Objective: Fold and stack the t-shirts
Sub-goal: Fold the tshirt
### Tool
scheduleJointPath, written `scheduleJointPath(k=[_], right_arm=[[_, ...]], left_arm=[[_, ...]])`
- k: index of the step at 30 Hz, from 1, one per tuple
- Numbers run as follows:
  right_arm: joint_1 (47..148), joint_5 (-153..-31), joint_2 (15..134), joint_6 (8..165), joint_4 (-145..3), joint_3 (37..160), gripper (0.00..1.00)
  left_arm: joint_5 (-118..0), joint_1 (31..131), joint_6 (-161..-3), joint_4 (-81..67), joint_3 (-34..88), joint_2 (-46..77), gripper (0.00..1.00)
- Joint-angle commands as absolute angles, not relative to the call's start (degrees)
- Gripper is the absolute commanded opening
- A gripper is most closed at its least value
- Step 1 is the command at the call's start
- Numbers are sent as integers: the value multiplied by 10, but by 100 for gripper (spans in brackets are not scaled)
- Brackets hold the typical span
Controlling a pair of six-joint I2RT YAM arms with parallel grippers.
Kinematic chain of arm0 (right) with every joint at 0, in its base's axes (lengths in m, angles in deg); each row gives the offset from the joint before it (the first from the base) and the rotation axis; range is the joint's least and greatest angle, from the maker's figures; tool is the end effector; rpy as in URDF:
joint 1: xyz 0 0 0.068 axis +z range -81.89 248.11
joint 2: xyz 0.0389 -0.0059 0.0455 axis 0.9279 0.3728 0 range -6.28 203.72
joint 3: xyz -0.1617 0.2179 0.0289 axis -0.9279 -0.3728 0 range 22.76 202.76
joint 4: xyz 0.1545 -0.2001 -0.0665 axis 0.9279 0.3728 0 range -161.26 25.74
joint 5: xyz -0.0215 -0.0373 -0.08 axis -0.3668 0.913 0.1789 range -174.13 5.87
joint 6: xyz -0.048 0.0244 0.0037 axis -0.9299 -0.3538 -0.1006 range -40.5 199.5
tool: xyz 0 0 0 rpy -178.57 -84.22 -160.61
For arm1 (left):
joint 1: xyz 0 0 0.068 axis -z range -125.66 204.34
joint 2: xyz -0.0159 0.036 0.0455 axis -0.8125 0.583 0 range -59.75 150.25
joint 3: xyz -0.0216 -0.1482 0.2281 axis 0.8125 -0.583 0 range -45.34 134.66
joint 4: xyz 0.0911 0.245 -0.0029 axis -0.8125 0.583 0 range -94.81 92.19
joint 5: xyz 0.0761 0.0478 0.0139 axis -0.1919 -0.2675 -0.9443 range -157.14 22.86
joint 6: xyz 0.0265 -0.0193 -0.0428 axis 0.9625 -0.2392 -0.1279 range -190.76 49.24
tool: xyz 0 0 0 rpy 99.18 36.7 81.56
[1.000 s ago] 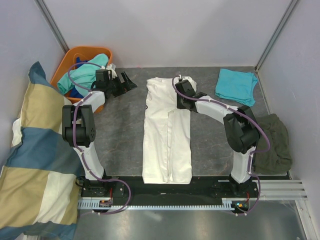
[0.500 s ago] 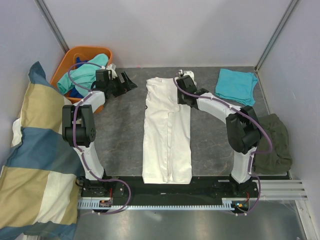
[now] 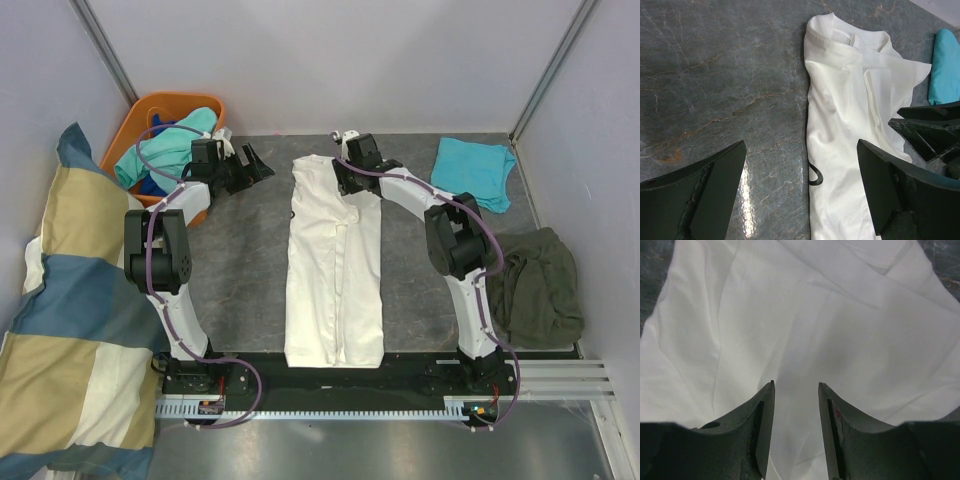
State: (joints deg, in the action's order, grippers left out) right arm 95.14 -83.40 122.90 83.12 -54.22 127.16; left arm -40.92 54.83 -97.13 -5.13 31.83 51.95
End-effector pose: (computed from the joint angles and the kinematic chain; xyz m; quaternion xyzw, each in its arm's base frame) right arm 0.4598 0.2340 0.1968 -0.1826 0.8945 0.1023 0.3951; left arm 0.4409 -0.0196 0.2098 -0.0893 0.8627 -0.3009 0.3966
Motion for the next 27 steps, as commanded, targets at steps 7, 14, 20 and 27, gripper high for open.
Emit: scheduleJointPath(k=[7,14,20,27], right_arm=[[946,-904,1260,800,-528,1317,48],[949,-914,1246,800,-532,1316,48],[957,-916,1253,799,-530,1324,48],[961,-916,1267,800,-523,1325,48]], left_arm=[[-390,550,-977,-60,328,510,100],[-388,550,-977,-60,328,513,100],[-388,550,-977,-61,328,513,100],[-388,550,-977,-62,327,514,100]])
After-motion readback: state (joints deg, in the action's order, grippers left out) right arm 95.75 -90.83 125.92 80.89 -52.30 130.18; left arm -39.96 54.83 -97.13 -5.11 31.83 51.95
